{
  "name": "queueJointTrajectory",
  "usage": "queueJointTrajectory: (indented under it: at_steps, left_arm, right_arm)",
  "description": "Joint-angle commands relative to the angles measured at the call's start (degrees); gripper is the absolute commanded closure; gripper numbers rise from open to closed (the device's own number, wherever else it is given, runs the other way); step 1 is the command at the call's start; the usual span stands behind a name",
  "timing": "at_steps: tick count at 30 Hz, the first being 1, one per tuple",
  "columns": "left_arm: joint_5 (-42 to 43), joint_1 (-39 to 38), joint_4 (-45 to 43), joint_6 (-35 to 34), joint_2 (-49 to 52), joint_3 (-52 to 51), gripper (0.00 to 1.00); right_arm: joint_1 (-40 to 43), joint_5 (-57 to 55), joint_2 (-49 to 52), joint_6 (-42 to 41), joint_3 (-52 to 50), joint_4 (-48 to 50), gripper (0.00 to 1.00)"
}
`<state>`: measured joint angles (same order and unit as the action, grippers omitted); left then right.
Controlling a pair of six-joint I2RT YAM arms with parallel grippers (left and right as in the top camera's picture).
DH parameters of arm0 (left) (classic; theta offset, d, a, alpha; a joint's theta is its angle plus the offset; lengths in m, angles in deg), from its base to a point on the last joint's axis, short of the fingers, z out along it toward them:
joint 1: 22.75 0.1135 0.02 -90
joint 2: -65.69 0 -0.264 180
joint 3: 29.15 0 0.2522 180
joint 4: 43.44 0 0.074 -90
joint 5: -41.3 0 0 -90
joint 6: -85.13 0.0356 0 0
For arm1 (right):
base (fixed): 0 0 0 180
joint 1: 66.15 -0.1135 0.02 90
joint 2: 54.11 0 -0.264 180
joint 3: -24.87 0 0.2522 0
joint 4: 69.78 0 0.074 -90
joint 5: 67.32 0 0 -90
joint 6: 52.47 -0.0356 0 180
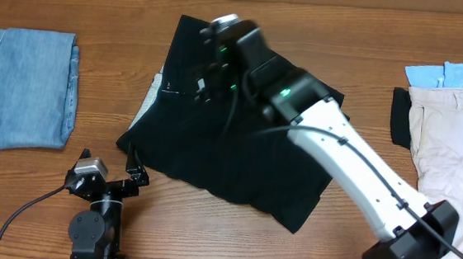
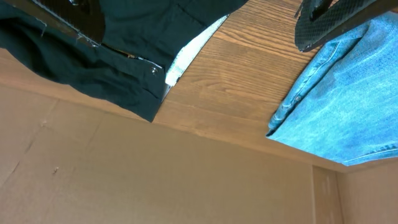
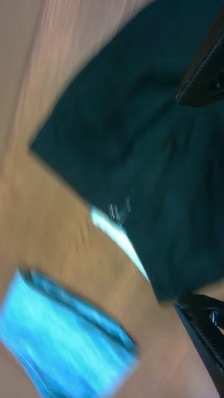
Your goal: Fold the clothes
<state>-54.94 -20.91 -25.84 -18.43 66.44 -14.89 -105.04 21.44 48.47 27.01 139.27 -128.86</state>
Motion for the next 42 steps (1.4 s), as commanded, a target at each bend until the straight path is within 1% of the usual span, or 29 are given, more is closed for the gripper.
queueJointTrajectory:
  at_steps: [1, 6, 10, 42]
  left_arm:
    - [-0.1, -0.4, -0.1, 0.0, -0.5, -0.2, 0.00]
    - [-0.1, -0.4, -0.1, 0.0, -0.5, -0.2, 0.00]
    - [-0.1, -0.4, -0.1, 0.0, -0.5, -0.2, 0.00]
    - [-0.1, -0.4, -0.1, 0.0, -0.5, -0.2, 0.00]
  right_arm:
    - [7.3, -1.7, -0.6, -3.3, 0.7, -5.5, 0.00]
    - [18.4, -1.7, -0.6, -3.2, 0.7, -12.8, 0.00]
    - [22.0, -1.7, -0.6, -3.2, 0.7, -13.5, 0.00]
    - [22.3, -1.7, -0.6, -3.2, 0.7, -13.5, 0.00]
